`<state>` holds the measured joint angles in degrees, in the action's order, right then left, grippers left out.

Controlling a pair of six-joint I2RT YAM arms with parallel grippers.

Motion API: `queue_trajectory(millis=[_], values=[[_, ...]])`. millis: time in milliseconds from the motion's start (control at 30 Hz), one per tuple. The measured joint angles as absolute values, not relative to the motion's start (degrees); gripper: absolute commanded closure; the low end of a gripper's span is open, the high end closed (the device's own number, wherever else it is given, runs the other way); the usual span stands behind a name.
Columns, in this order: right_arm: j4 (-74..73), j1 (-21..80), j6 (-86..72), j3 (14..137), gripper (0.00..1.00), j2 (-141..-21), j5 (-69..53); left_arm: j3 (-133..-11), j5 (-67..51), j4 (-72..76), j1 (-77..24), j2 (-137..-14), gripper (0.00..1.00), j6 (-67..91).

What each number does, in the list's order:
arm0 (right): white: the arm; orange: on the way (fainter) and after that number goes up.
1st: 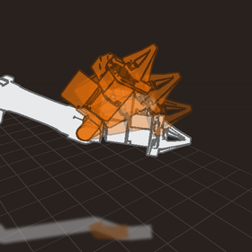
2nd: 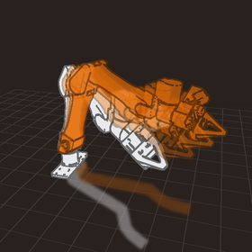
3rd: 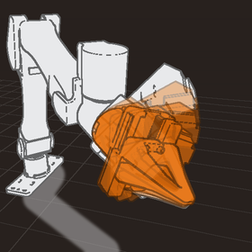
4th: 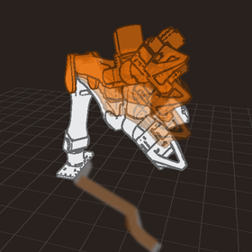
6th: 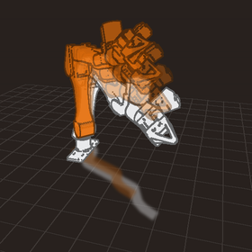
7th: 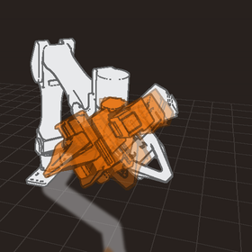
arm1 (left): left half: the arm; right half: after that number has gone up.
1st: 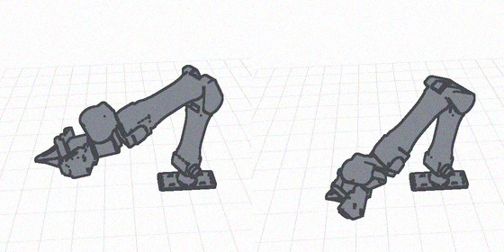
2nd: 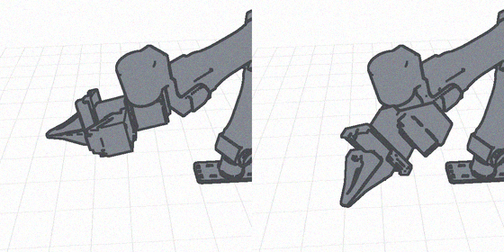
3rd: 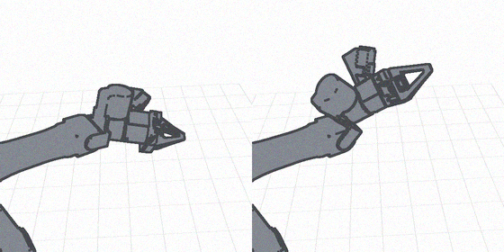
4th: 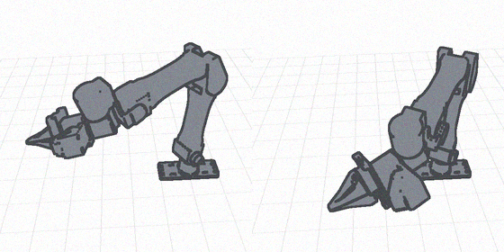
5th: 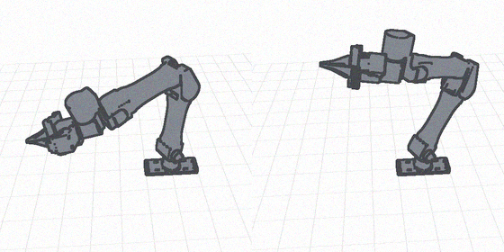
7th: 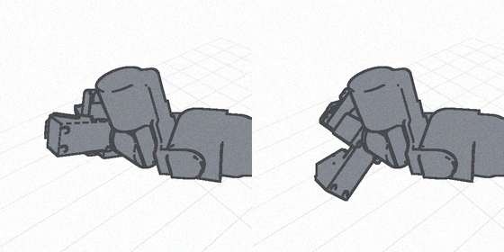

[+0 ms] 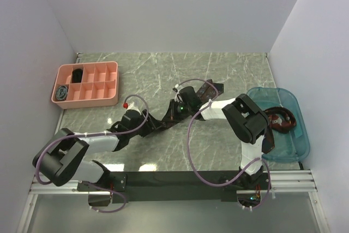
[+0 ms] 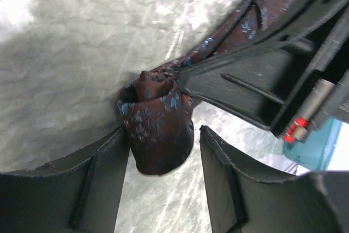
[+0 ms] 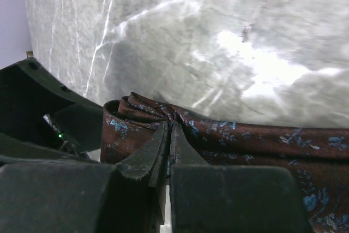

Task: Roll the ties
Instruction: Roll the tie

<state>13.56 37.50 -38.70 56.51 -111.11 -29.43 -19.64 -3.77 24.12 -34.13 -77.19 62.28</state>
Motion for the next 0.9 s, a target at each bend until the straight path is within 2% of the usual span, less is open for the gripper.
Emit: queue_trajectory(millis=[300,500,733,900], values=[[15.97,38.85,-38.09,55.88,1.00,-111.13,-28.12,-19.22,-2.04,25.69,-34.59,-79.18,0.48,64.73],[19.75,38.94,-38.04,54.98,1.00,-111.96,-28.38,-18.13,-1.83,28.21,-34.59,-79.50,0.45,65.95],[22.20,39.66,-37.58,54.33,1.00,-112.38,-28.10,-17.26,0.60,24.03,-34.59,-73.45,0.42,66.28],[23.20,39.77,-37.19,54.22,1.00,-112.68,-28.08,-17.26,1.19,22.74,-34.11,-72.99,0.45,66.52]])
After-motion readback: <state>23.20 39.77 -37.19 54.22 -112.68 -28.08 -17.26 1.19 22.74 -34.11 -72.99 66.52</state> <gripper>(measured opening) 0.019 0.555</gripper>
